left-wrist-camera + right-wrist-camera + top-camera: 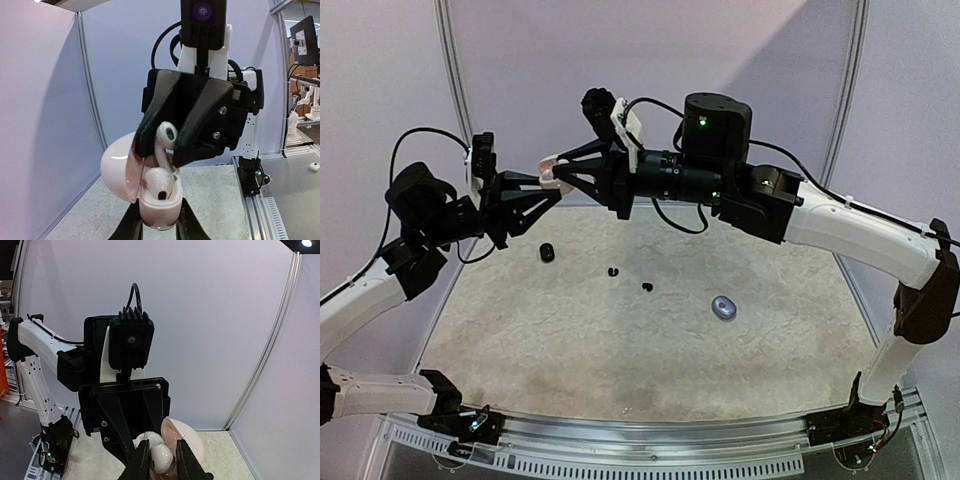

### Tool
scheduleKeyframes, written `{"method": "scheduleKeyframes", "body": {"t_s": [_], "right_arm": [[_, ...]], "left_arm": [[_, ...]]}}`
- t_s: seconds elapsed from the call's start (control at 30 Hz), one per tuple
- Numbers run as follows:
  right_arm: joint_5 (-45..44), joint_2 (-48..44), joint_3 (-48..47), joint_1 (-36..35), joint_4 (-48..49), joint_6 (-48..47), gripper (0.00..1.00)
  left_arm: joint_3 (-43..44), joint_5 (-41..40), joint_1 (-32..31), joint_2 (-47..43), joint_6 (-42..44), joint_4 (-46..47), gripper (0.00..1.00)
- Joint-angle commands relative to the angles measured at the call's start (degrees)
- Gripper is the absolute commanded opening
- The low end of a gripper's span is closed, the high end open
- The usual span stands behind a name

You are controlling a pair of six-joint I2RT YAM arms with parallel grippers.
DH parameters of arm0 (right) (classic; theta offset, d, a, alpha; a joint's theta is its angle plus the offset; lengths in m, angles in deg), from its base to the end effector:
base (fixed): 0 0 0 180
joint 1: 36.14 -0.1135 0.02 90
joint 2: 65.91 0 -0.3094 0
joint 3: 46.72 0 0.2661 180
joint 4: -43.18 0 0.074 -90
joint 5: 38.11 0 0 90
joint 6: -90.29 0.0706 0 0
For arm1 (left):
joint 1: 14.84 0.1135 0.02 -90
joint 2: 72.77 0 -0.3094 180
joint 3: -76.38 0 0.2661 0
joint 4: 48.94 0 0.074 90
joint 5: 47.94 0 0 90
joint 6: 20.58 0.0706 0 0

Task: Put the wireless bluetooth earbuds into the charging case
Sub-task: Insert the right earbud into the right side groove of the charging case.

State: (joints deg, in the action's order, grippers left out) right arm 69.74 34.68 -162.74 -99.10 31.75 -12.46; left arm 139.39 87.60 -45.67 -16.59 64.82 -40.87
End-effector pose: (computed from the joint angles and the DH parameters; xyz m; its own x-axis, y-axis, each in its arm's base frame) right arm 0.1963 0.4322 0.4983 0.2487 0.0252 -0.9682 -0.9555 0.1701 -0.2410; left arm 0.1728 -0.1618 0.4339 0.1438 -0.1512 -0.9780 0.9659 0.2366 0.1054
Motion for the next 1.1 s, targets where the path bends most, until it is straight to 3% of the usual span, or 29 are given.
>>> {"method": "scheduleKeyframes", "body": {"t_s": [0.0, 1.07], "right_arm": [[-2.65, 1.81, -1.88, 0.22, -4.94, -0.23, 0.18], [-6.54, 5.56, -10.68, 0.25, -12.52, 1.24, 0.25]], "left_arm": [[0.39, 0.52, 0.24, -1.27, -0.48, 1.05, 0.00], [-0.23, 2.70, 0.16, -0.19, -7.04, 1.57, 0.00]]}}
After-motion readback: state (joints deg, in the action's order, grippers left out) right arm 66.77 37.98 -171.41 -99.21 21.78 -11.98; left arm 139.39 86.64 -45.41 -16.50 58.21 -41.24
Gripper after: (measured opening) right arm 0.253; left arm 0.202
